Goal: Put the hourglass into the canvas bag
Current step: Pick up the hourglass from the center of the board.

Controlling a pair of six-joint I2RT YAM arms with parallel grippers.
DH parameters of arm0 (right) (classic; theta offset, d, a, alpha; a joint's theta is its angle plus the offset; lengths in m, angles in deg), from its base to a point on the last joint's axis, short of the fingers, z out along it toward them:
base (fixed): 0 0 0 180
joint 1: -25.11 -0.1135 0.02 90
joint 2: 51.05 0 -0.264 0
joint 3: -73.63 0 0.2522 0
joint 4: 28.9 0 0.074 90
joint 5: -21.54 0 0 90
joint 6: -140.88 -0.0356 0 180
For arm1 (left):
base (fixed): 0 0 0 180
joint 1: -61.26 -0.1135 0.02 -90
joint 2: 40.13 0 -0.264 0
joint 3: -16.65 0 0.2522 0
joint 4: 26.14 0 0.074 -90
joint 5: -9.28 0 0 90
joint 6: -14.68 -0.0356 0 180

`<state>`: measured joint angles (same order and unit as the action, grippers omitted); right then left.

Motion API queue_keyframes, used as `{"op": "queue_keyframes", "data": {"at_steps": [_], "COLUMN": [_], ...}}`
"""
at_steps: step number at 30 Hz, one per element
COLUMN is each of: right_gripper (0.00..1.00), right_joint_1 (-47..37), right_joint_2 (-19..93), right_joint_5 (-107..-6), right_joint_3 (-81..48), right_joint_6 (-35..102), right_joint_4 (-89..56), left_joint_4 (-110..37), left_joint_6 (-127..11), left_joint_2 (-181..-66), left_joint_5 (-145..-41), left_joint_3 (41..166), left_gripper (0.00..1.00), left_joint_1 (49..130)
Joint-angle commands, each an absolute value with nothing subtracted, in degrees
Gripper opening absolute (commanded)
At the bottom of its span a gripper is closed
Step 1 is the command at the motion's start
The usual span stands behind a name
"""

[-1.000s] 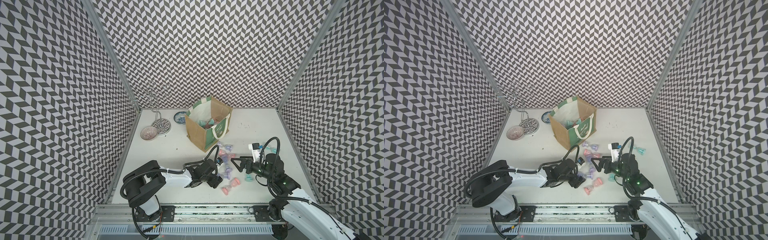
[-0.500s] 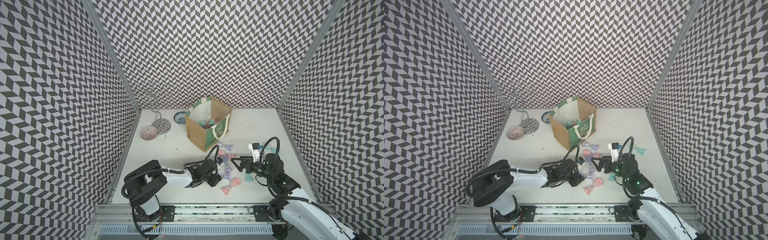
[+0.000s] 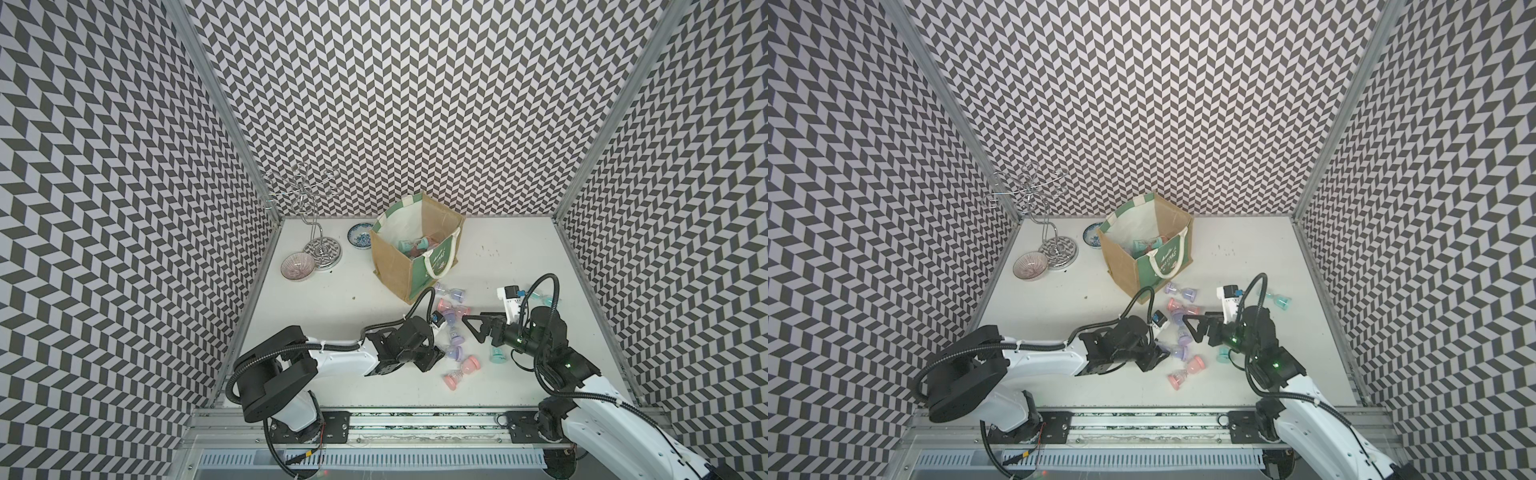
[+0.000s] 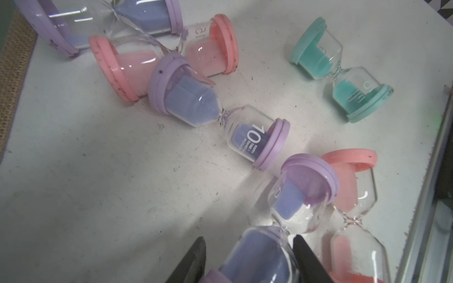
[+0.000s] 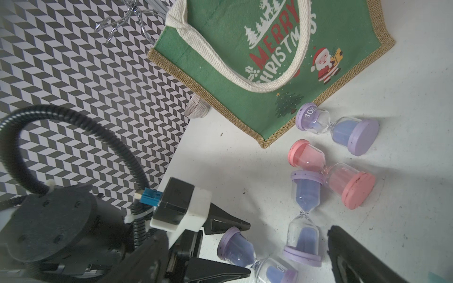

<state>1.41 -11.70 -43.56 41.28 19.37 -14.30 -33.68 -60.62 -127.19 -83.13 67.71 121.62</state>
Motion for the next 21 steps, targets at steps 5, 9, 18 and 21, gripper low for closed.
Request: {"op": "queue_keyframes", "data": {"at_steps": [5, 9, 18, 21], "right_gripper": [0.99, 0.99, 0.99, 0.99], "right_joint_1": [1.84, 1.9, 2.0, 2.02], "right_joint_2": [-12.23, -12.36, -12.83, -12.91], "right_joint_5": [-43.82, -43.93, -43.66, -43.0], "right_joint_3": [40.47, 40.28, 37.71, 36.74], "right_joint_6": [19.15, 19.32, 18.85, 18.45], "right_joint_4": [-16.92, -16.99, -16.91, -17.96], "left_joint_4": [-35.34, -37.41, -43.58, -44.59], "left_joint_6": [-58.75, -57.8, -55.33, -54.89], "left_joint_2": [-121.2, -118.93, -113.15, -110.83], "left_joint_5": [-79.74, -78.37, -76.32, -76.08], "left_joint_3": [67.36, 68.13, 71.91, 73.03], "left_gripper": [0.37, 0.34, 0.3, 0.3], "left_joint_1": [121.94, 121.78, 120.11, 119.21]}}
